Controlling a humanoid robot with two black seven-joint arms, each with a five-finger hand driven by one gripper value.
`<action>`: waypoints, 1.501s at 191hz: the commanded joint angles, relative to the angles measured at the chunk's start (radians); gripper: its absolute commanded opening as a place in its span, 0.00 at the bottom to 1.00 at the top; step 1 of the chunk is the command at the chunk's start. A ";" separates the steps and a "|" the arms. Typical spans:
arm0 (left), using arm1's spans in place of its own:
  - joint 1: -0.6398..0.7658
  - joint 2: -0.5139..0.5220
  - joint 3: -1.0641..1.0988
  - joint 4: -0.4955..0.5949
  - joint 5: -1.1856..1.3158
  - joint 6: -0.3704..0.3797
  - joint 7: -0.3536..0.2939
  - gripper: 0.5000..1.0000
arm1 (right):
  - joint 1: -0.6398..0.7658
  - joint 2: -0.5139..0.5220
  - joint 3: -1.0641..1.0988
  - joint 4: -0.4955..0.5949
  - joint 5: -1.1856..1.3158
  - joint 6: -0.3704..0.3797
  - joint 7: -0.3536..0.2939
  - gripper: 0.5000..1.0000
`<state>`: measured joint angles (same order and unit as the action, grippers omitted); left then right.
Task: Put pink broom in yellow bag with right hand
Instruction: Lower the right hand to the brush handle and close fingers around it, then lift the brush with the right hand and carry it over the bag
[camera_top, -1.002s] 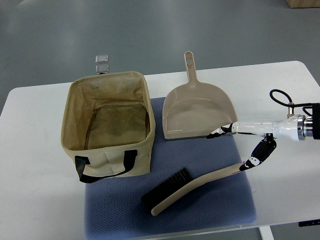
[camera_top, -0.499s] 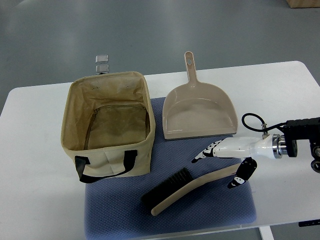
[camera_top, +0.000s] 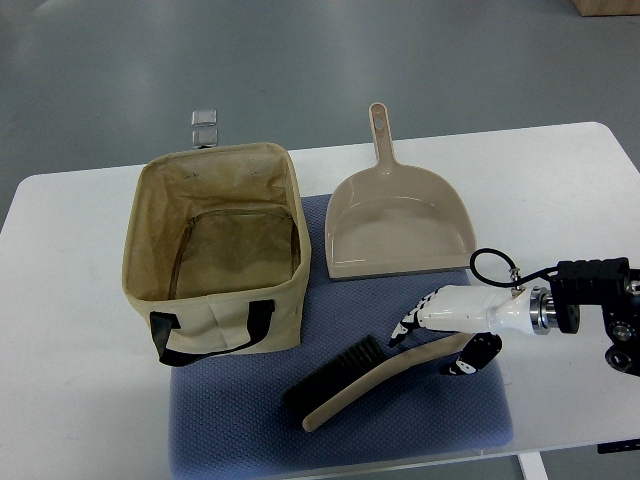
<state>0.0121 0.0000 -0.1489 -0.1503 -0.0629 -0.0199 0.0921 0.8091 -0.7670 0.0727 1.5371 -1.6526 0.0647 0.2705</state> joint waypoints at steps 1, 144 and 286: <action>0.000 0.000 0.000 0.000 0.000 0.000 0.000 1.00 | -0.001 0.012 -0.004 -0.014 -0.022 -0.011 -0.001 0.35; 0.000 0.000 0.000 0.000 0.000 0.000 0.000 1.00 | 0.099 -0.135 0.236 -0.371 0.277 -0.123 0.141 0.00; 0.000 0.000 0.000 0.000 0.000 0.000 0.001 1.00 | 0.400 0.202 0.248 -0.439 0.225 -0.118 0.079 0.00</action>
<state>0.0125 0.0000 -0.1488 -0.1503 -0.0629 -0.0199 0.0922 1.1945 -0.6543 0.3216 1.0967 -1.3557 -0.0528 0.3655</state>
